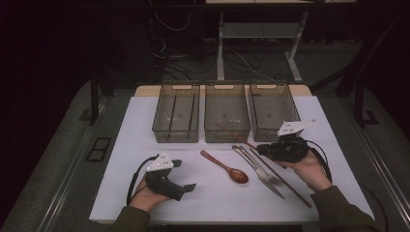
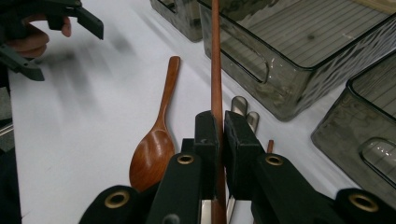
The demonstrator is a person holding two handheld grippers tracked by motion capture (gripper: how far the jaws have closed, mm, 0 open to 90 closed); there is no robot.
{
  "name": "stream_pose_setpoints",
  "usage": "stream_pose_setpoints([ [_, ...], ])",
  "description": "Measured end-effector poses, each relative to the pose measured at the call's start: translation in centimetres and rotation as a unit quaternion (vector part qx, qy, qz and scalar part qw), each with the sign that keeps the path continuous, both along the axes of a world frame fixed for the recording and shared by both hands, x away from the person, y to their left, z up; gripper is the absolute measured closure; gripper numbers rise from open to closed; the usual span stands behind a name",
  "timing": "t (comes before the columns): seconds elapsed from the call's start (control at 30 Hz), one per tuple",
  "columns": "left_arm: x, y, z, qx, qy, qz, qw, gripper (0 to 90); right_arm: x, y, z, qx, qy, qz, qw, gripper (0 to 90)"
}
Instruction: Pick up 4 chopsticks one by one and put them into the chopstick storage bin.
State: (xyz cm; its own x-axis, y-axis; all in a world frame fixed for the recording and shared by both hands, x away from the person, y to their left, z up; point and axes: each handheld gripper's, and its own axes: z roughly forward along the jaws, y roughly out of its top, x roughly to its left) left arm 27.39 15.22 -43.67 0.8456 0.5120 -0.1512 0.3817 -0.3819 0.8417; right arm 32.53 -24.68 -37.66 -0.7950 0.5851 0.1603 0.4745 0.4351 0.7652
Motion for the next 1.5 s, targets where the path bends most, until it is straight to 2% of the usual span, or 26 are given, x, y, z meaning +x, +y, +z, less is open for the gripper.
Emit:
stream_pose_setpoints([
  [0.23, 0.0, -0.1, 0.0, -0.001, 0.001, 0.000, 1.0000, 0.0, 0.9, 1.4, 0.3, -0.006, 0.004, -0.006, 1.0000, 84.1],
  [0.83, 0.0, 0.0, 0.0, -0.003, 0.001, 0.000, 1.0000, 0.0, 3.9, 6.2, 2.1, -0.015, 0.002, 0.014, 0.9998, 84.1],
  [1.2, 0.0, -0.1, 0.0, -0.005, 0.002, -0.001, 1.0000, 0.0, 6.2, 8.9, 2.9, -0.025, -0.002, 0.006, 0.9997, 84.1],
  [1.5, 0.0, -0.1, 0.0, -0.004, 0.002, -0.002, 1.0000, 0.0, 8.0, 11.4, 3.3, -0.029, 0.006, -0.001, 0.9995, 84.1],
])
